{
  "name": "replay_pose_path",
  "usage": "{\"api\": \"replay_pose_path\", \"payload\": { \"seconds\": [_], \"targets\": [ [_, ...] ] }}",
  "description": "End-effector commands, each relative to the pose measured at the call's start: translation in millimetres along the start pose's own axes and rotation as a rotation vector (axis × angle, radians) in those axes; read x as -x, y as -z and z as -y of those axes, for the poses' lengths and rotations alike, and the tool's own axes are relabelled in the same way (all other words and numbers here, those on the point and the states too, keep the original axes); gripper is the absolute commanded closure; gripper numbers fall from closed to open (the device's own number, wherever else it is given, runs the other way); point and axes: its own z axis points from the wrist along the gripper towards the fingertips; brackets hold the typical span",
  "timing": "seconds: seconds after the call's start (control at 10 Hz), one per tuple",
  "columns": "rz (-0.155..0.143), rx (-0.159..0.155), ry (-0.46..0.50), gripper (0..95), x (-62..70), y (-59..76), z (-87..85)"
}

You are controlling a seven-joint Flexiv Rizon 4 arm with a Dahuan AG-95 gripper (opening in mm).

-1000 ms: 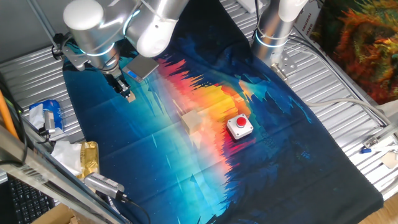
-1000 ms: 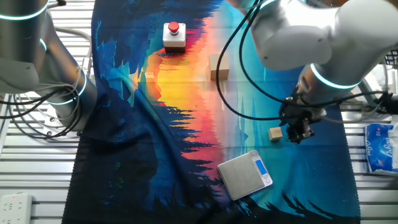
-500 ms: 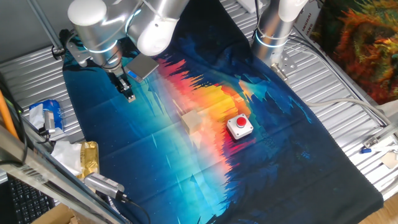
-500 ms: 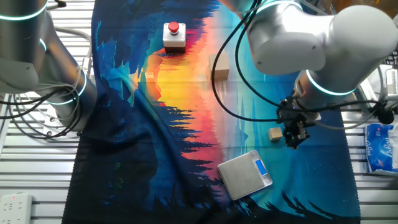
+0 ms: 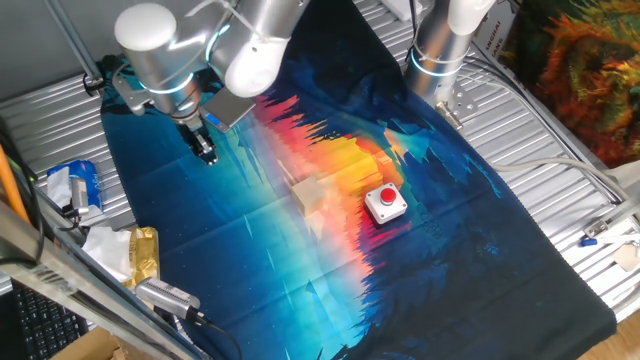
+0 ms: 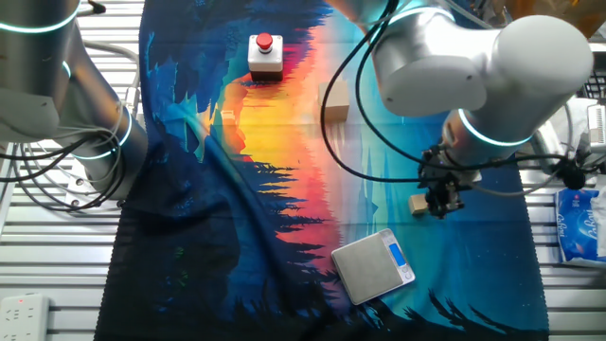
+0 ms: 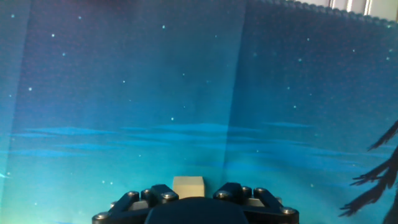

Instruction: Place the block on the scale

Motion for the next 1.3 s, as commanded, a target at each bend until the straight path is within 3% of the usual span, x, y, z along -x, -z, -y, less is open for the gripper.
{"api": "replay_pose_path", "payload": {
  "seconds": [0.1, 0.2, 0.5, 0.8, 1.3],
  "targets": [
    [0.003, 0.009, -0.015, 76.0, -2.2, -0.1, -0.4],
    [0.004, 0.005, -0.021, 95.0, -2.3, -0.1, -0.4],
    [0.001, 0.012, -0.04, 95.0, -3.0, 2.6, -0.4],
    [0.009, -0.003, 0.0, 95.0, -8.8, 11.1, 7.9],
    [0.004, -0.002, 0.065, 95.0, -33.7, 40.7, 38.5]
  ]
}}
